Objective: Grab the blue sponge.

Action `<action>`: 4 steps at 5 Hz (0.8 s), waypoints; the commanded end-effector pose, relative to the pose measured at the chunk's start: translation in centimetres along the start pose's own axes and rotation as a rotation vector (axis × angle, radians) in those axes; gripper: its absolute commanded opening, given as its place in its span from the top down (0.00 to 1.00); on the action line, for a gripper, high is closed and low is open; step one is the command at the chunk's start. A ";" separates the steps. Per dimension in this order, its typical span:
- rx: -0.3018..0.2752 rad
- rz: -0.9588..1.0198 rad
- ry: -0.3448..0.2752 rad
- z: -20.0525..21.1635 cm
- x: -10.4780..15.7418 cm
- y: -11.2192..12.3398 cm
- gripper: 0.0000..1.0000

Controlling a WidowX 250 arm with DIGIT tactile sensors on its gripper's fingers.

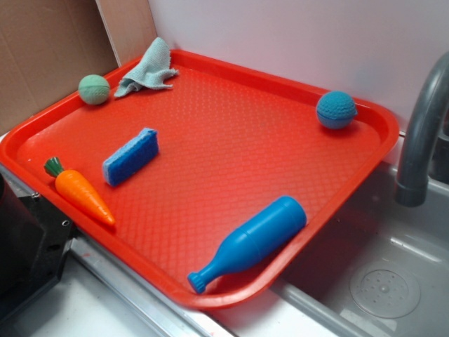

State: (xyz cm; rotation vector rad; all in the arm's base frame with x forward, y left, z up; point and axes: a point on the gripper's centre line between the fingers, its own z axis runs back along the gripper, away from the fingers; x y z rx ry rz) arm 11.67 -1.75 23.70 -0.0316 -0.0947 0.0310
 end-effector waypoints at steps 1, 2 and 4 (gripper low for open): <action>0.000 0.000 0.000 0.0 0.0 0.0 0.00; 0.068 0.007 0.116 -5.0 0.7 1.2 0.00; 0.052 -0.103 0.117 -15.3 2.6 1.3 0.00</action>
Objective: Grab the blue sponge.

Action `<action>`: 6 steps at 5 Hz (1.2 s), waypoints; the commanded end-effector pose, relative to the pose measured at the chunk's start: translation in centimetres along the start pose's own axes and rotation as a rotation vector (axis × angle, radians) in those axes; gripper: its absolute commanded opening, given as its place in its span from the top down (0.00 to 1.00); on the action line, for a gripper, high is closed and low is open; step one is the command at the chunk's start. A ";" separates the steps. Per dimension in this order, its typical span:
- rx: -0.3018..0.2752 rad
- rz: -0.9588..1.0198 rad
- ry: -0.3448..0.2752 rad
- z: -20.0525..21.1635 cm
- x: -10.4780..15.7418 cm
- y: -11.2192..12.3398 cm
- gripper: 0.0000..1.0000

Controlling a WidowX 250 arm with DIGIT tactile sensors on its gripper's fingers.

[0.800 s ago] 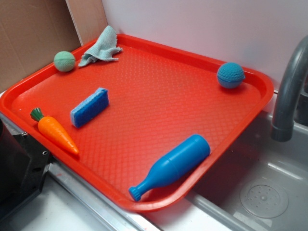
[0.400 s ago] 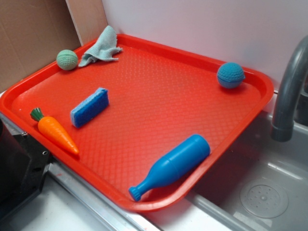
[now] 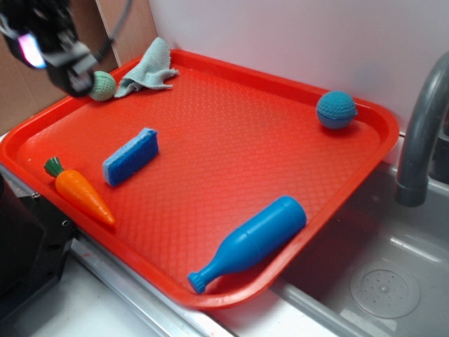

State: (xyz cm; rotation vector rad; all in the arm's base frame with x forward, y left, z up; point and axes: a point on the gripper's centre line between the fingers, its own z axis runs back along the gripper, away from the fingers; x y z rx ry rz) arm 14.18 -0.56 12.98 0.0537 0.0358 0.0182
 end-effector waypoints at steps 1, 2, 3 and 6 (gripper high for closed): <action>-0.072 -0.182 -0.045 -9.1 3.2 -0.4 0.00; -0.074 -0.230 -0.025 -14.0 4.5 -1.6 0.00; -0.048 -0.233 0.004 -14.3 3.6 -1.8 1.00; -0.017 -0.163 -0.046 -1.1 3.9 -1.0 1.00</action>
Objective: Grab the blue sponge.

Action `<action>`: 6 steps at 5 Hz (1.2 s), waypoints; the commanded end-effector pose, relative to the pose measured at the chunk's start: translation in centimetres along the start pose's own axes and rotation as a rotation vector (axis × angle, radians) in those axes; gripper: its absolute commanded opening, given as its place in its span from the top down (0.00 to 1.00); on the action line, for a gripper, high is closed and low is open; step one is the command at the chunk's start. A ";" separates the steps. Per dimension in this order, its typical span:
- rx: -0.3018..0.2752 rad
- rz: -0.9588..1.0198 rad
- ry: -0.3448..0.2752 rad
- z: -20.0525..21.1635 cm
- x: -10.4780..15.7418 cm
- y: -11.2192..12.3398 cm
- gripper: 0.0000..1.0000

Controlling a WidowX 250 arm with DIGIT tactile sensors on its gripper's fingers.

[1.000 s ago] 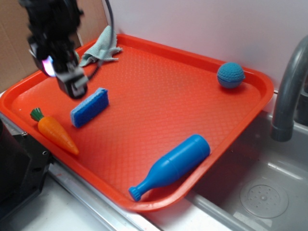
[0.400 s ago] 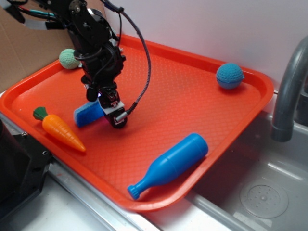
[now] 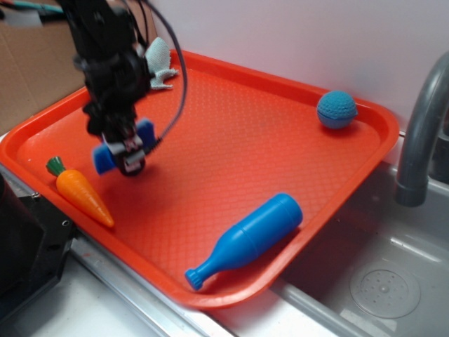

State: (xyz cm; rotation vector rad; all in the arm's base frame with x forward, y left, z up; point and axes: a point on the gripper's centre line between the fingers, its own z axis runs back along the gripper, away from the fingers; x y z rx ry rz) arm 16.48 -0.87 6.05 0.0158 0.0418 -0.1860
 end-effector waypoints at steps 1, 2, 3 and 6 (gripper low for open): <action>0.036 0.098 -0.014 10.6 1.5 -0.1 1.00; 0.055 0.208 -0.052 14.5 1.1 1.1 1.00; 0.055 0.244 -0.079 15.6 1.0 2.0 1.00; 0.064 0.408 -0.194 12.1 1.7 2.3 1.00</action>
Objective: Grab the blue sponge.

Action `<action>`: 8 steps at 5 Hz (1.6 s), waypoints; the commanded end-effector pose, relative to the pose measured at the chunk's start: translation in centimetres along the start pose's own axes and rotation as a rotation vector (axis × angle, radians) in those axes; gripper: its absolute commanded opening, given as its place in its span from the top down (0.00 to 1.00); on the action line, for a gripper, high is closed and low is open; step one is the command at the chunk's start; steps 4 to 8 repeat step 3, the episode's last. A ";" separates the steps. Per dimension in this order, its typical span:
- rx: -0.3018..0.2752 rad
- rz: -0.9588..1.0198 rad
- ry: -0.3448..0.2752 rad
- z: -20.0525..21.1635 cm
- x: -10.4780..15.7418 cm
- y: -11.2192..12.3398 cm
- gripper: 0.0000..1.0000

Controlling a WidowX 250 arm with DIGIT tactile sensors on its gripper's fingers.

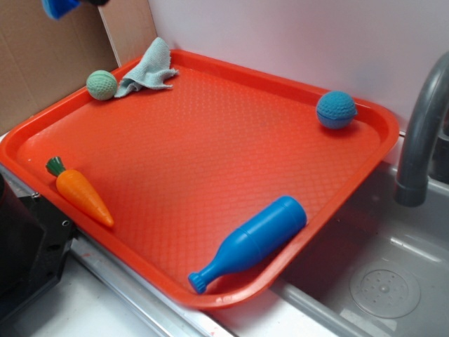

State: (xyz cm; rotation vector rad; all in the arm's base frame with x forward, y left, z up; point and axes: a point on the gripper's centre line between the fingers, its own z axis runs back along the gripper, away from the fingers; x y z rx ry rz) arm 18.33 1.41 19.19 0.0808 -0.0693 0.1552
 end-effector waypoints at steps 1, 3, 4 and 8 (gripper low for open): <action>-0.050 0.059 -0.059 -2.6 0.6 -1.0 1.00; -0.005 0.018 0.063 -7.5 -0.1 -1.9 1.00; -0.005 0.018 0.063 -7.5 -0.1 -1.9 1.00; -0.005 0.018 0.063 -7.5 -0.1 -1.9 1.00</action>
